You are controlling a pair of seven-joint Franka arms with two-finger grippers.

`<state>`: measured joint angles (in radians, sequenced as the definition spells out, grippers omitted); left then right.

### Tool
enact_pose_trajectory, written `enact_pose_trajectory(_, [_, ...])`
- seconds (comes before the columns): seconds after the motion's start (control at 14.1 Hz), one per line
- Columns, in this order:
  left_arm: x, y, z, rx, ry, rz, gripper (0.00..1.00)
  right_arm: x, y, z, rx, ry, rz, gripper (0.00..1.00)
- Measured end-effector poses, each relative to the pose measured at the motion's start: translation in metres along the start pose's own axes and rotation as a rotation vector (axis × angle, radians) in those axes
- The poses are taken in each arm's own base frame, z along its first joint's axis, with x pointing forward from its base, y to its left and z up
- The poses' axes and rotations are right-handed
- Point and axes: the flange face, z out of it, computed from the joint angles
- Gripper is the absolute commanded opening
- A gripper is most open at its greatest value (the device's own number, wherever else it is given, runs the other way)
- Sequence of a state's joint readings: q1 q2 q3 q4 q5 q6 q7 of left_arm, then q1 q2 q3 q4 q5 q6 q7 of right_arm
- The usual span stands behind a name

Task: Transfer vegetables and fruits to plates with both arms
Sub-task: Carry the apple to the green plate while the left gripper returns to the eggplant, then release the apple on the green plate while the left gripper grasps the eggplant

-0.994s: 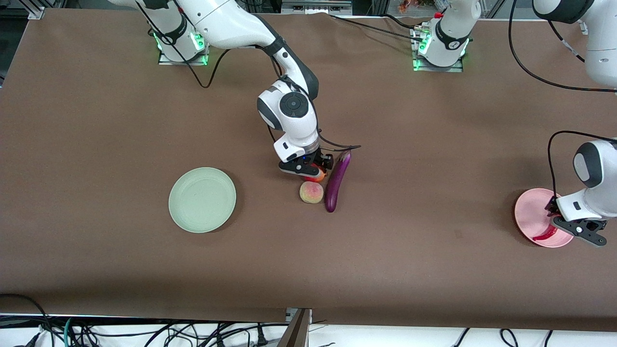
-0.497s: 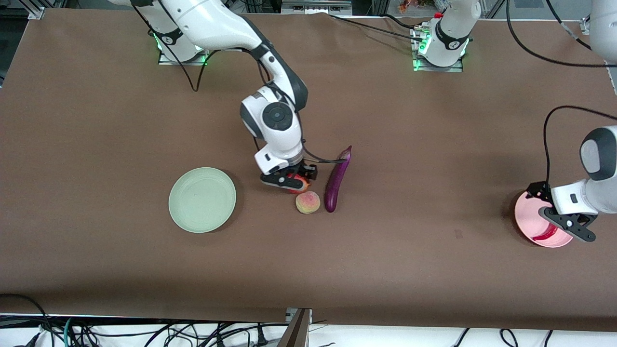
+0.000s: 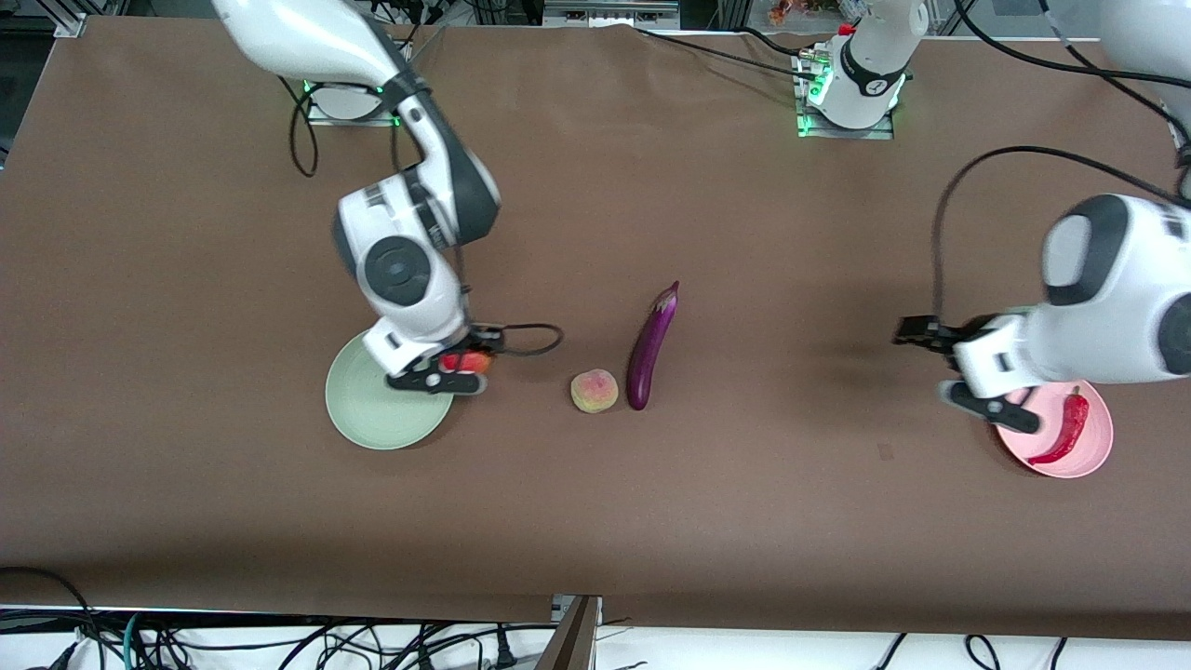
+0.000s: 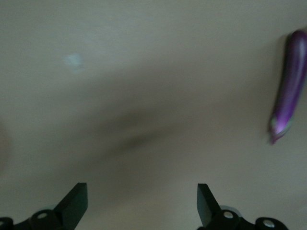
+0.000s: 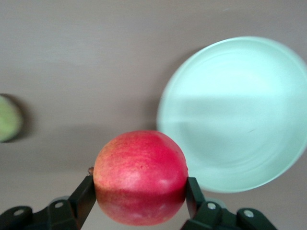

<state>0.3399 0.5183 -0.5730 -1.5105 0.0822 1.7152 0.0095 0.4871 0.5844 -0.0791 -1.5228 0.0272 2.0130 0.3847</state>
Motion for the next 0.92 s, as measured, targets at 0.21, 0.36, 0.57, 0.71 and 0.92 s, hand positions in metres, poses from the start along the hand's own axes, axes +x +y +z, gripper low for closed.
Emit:
enact_pose_trajectory(0.21, [0.02,0.099,0.046,-0.008,0.029,-0.126,1.0,0.019,0.078,0.017,-0.003,-0.034,-0.079,0.56])
enact_pose_trajectory(0.36, [0.027,0.16,0.086,-0.028,0.07,-0.183,1.0,0.026,0.115,0.031,0.002,-0.037,-0.072,0.7])
enact_pose_trajectory(0.57, [0.027,0.233,0.149,-0.055,0.117,-0.239,1.0,0.029,0.135,0.051,0.018,-0.03,-0.047,0.99])
enact_pose_trajectory(0.71, [0.026,0.265,0.185,-0.067,0.143,-0.26,1.0,0.03,0.136,0.049,0.032,-0.026,-0.038,0.99])
enact_pose_trajectory(0.92, [0.029,0.274,0.222,-0.027,0.164,-0.217,1.0,0.034,0.129,0.038,0.052,-0.007,-0.038,0.99])
